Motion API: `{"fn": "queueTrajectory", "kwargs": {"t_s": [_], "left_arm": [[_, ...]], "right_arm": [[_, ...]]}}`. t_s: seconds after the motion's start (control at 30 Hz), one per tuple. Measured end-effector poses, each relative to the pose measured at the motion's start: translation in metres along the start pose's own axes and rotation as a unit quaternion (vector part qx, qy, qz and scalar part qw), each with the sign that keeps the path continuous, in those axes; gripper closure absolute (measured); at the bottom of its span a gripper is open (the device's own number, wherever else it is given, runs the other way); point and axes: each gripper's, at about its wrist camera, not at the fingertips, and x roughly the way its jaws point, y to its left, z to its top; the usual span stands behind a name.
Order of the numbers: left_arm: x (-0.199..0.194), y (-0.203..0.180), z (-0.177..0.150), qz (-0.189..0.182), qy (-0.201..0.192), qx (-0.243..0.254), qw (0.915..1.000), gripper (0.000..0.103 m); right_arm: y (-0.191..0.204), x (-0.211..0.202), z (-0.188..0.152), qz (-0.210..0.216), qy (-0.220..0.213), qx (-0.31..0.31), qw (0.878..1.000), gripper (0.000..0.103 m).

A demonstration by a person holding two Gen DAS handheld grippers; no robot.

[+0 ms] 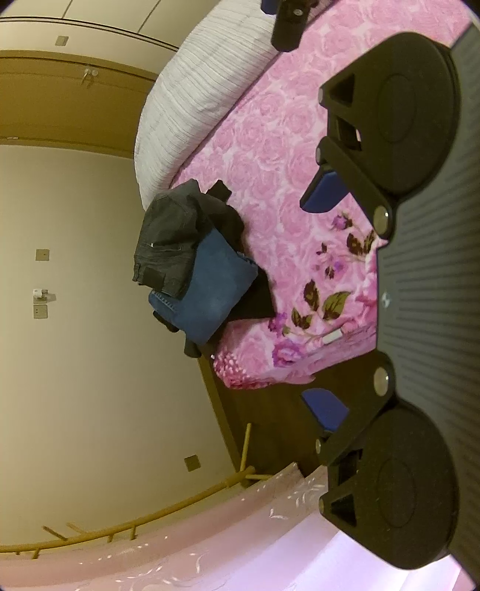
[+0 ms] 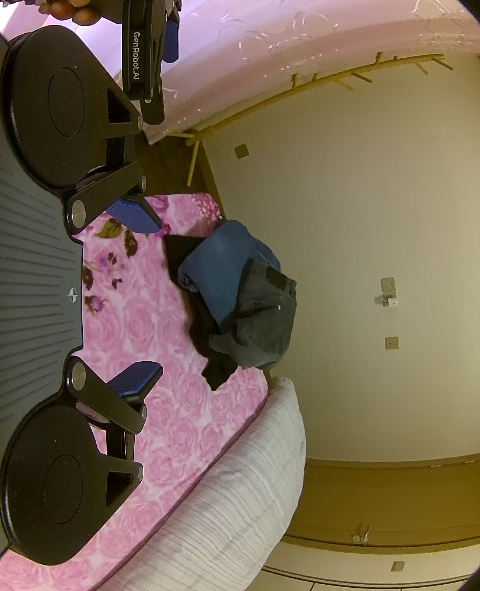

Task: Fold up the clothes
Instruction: 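Move both tools toward the pile of jeans on the bed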

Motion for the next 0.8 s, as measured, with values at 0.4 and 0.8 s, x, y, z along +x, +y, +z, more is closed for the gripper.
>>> {"fn": "queueTrajectory", "kwargs": {"t_s": [0.4,0.8], "left_arm": [[-0.006,-0.013,0.016,-0.058,-0.02,-0.026,0.9978,0.004],[-0.02,-0.025,0.023,-0.069,-0.053,-0.05,0.995,0.004]], "right_arm": [[-0.009,0.002,0.014,-0.004,0.009,-0.005,1.0,0.023],[-0.025,-0.001,0.016,-0.002,-0.002,0.001,1.0,0.023]]}}
